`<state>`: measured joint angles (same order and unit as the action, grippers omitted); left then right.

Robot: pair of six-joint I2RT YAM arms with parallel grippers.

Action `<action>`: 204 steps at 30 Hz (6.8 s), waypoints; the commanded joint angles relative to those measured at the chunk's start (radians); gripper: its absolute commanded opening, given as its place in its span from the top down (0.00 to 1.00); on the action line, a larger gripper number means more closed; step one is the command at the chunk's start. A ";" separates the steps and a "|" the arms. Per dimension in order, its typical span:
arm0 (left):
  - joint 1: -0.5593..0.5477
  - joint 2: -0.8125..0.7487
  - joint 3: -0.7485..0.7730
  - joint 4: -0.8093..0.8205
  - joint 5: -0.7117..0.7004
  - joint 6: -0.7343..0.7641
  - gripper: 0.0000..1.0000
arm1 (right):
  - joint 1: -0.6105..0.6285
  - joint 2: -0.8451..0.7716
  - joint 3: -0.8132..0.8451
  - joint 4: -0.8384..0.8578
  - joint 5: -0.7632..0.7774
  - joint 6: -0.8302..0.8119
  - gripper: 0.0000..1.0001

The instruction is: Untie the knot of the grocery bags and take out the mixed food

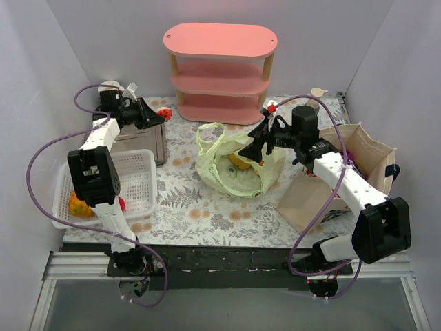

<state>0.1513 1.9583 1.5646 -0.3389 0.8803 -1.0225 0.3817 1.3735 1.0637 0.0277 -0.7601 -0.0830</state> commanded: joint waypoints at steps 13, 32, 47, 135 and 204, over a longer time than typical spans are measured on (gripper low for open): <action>0.125 0.201 0.075 -0.161 0.046 -0.013 1.00 | 0.036 0.047 0.119 -0.106 -0.001 -0.093 0.02; 0.154 0.332 0.143 -0.133 -0.047 -0.080 0.77 | 0.069 0.058 0.166 -0.215 0.036 -0.208 0.02; 0.180 0.292 0.100 -0.152 -0.096 -0.053 0.52 | 0.071 0.061 0.150 -0.180 0.024 -0.198 0.02; 0.011 -0.131 0.026 -0.049 0.097 0.099 0.36 | 0.184 0.032 0.051 -0.339 0.362 -0.492 0.99; -0.671 -0.365 0.018 -0.103 -0.027 1.319 0.42 | -0.029 0.144 0.449 -0.353 -0.286 -0.083 0.99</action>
<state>-0.4976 1.6119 1.5913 -0.5247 0.8734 0.2680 0.3431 1.5459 1.4982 -0.3424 -1.0115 -0.1646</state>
